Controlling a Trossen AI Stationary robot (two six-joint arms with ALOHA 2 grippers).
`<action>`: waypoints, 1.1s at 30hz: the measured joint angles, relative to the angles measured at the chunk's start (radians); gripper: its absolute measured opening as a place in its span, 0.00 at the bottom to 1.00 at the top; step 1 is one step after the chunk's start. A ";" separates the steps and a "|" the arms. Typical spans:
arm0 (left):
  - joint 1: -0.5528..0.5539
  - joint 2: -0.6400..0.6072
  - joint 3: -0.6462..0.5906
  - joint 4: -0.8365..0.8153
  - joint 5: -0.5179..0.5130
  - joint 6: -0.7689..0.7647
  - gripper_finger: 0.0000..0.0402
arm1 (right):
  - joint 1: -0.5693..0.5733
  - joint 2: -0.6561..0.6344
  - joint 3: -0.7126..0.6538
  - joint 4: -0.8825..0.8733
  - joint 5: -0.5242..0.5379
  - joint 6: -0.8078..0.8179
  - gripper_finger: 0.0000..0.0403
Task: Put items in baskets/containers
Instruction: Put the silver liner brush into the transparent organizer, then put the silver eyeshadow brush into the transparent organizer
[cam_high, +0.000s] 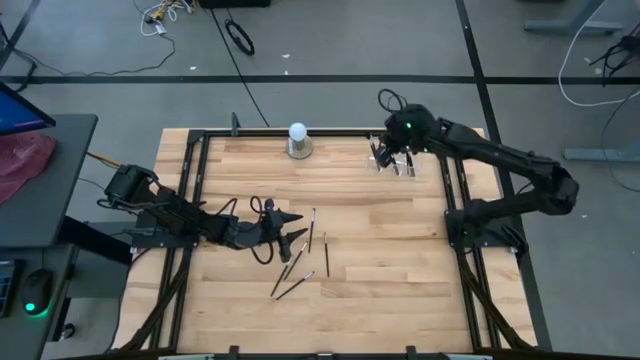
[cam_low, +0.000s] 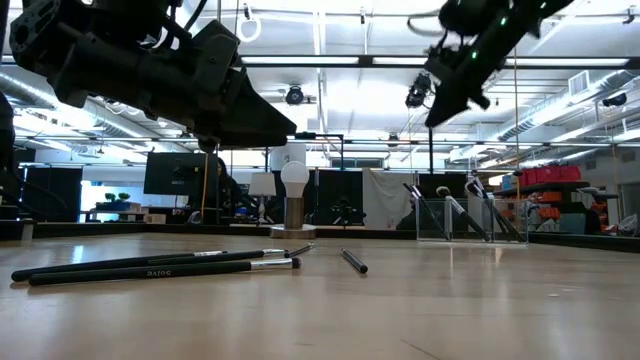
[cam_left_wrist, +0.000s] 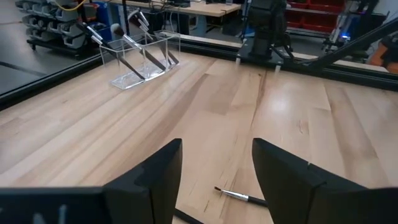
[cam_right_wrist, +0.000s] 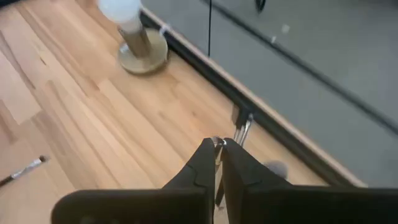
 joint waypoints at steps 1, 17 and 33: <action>0.000 0.000 0.000 0.000 0.000 0.000 0.50 | -0.029 0.018 0.000 -0.003 -0.027 -0.005 0.02; 0.006 0.000 0.000 0.000 0.000 -0.014 0.50 | -0.147 0.269 0.001 0.008 -0.165 -0.071 0.03; 0.006 0.000 0.000 0.001 0.000 -0.018 0.50 | -0.181 0.311 0.001 0.155 -0.130 -0.120 0.30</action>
